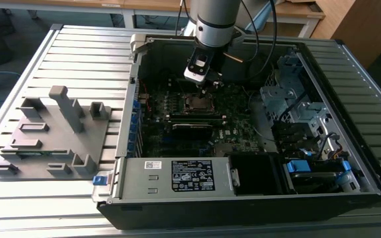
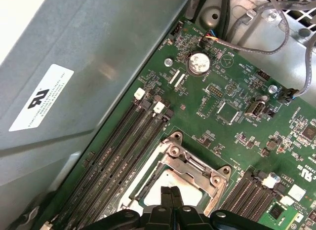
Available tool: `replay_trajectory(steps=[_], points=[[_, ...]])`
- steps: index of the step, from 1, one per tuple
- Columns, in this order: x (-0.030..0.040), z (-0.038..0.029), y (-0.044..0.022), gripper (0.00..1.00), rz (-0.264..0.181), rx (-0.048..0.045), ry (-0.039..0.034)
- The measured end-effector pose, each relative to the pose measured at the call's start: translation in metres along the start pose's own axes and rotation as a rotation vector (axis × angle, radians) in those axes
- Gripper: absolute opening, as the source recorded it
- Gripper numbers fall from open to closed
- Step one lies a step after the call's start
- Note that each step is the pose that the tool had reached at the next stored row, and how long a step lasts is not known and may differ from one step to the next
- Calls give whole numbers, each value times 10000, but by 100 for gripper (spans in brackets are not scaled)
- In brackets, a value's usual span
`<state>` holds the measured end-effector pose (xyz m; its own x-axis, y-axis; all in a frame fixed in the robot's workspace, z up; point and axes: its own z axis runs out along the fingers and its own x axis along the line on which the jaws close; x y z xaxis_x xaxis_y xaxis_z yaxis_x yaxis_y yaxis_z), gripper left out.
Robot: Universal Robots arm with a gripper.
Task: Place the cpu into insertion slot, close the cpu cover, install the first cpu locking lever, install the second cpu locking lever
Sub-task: 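Close the cpu cover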
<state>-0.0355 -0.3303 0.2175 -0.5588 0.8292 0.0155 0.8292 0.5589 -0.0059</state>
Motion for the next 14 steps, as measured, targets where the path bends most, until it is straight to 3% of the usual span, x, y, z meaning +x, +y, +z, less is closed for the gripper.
replay_trajectory(steps=[7,14], points=[[0,1,0,10,-62,1,-1],[0,6,0,10,-578,9,-3]])
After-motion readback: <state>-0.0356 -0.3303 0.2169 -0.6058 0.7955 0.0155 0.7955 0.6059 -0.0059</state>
